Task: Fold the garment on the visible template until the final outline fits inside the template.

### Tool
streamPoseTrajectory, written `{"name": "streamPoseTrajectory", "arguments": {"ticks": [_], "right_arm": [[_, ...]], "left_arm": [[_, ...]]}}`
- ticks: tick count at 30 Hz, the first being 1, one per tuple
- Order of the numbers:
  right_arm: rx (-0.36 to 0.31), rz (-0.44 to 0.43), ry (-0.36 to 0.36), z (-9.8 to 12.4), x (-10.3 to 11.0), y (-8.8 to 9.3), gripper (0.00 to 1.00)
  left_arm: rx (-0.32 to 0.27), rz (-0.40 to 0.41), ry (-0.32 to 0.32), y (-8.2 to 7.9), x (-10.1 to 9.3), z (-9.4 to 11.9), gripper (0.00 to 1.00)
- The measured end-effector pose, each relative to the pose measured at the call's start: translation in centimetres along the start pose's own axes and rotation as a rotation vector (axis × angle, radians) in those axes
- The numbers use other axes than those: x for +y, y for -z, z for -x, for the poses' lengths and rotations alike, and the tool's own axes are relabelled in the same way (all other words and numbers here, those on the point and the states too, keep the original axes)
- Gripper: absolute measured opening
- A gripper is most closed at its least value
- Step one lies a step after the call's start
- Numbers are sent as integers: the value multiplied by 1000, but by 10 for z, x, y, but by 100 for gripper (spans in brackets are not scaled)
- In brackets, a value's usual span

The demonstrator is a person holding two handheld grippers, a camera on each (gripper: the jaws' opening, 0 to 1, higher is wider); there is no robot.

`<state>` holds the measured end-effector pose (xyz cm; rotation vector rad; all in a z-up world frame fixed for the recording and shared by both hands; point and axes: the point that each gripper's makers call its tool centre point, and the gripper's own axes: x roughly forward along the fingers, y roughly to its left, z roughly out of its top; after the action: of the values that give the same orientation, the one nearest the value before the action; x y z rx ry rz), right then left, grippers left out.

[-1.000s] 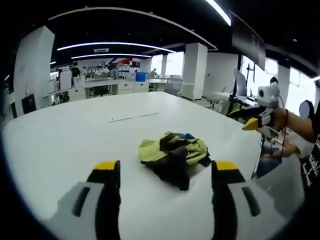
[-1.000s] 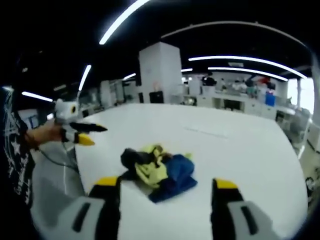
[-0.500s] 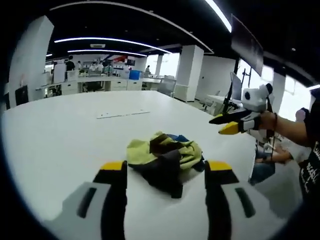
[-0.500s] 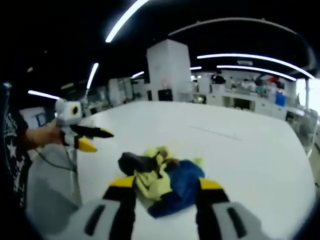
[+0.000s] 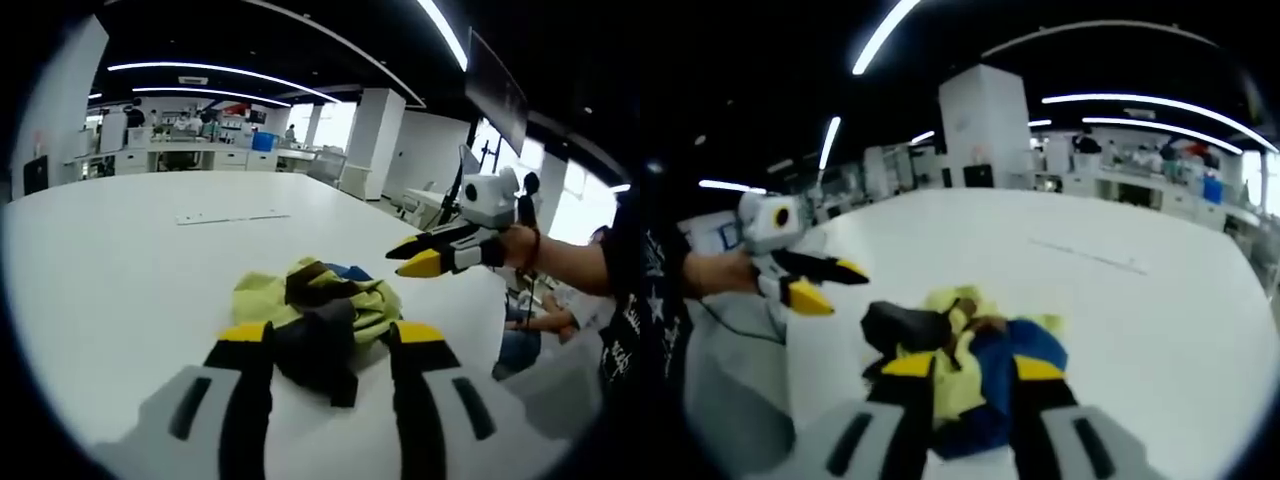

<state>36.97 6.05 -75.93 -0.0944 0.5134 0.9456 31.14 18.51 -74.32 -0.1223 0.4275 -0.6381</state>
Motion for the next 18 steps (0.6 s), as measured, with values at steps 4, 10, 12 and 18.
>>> {"name": "streamPoseTrajectory", "arguments": {"ticks": [4,10,12,18], "right_arm": [[5,-15,-8,-9,-2,0,18],[30,-39,2,-23,-6,9,12],[42,-41,8,-26,-5,12,13],[66,-15,6,-29,-4,17,9]], "left_arm": [[20,1,17,5,-2,-8,39],[42,9,23,14,-6,-20,30],[48,12,27,16,-7,-23,29],[67,11,39,24,-11,-29,20]]}}
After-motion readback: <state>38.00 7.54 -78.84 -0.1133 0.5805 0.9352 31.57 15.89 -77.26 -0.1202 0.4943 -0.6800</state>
